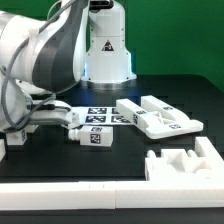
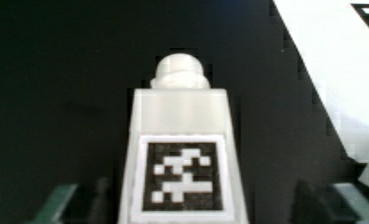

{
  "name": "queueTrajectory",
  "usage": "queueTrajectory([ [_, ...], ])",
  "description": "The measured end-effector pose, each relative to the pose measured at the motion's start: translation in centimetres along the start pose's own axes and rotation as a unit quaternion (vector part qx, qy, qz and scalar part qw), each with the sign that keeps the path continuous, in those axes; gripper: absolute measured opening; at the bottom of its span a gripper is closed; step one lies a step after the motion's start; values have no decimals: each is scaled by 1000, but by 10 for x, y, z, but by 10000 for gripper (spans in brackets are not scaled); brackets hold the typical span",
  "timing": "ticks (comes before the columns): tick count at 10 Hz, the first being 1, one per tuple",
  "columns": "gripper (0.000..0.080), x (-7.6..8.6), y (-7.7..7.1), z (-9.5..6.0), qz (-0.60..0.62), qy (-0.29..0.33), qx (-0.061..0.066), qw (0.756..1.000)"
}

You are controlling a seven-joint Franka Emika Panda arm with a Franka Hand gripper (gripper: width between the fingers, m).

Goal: Assemble chair

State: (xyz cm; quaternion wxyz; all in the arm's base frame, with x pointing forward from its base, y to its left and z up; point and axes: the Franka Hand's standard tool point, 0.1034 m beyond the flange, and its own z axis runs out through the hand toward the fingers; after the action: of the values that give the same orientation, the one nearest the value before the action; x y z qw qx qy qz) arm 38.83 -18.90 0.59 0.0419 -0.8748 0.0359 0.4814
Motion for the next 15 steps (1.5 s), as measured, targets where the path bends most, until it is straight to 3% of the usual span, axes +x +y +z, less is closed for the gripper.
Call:
queueTrajectory([
  [1,352,0,0,0,0,0,0,1000],
  [2,352,0,0,-3,-2,6,-1,1000],
  [3,285,-5,-4,-12,-9,11,-3,1000],
  [4,285,-13,-12,-26,-17,29,-8,999],
  [5,285,-22,-26,-42,-26,69,-17,997],
  [6,285,-38,-46,-58,-26,93,-15,995],
  [7,285,-42,-58,-70,-39,130,-15,991],
  [8,285,-33,-53,-65,-63,180,-12,982],
  [9,285,-27,-33,-43,-60,230,6,971],
  [10,285,-29,-28,-39,-50,249,7,967],
  [11,285,-26,-28,-43,-53,276,1,960],
  [12,285,-24,-31,-49,-48,310,2,950],
  [13,285,-28,-56,-71,-42,327,9,944],
  [14,285,-29,-73,-102,-71,368,-2,927],
  [15,285,-32,-70,-113,-88,418,-18,904],
])
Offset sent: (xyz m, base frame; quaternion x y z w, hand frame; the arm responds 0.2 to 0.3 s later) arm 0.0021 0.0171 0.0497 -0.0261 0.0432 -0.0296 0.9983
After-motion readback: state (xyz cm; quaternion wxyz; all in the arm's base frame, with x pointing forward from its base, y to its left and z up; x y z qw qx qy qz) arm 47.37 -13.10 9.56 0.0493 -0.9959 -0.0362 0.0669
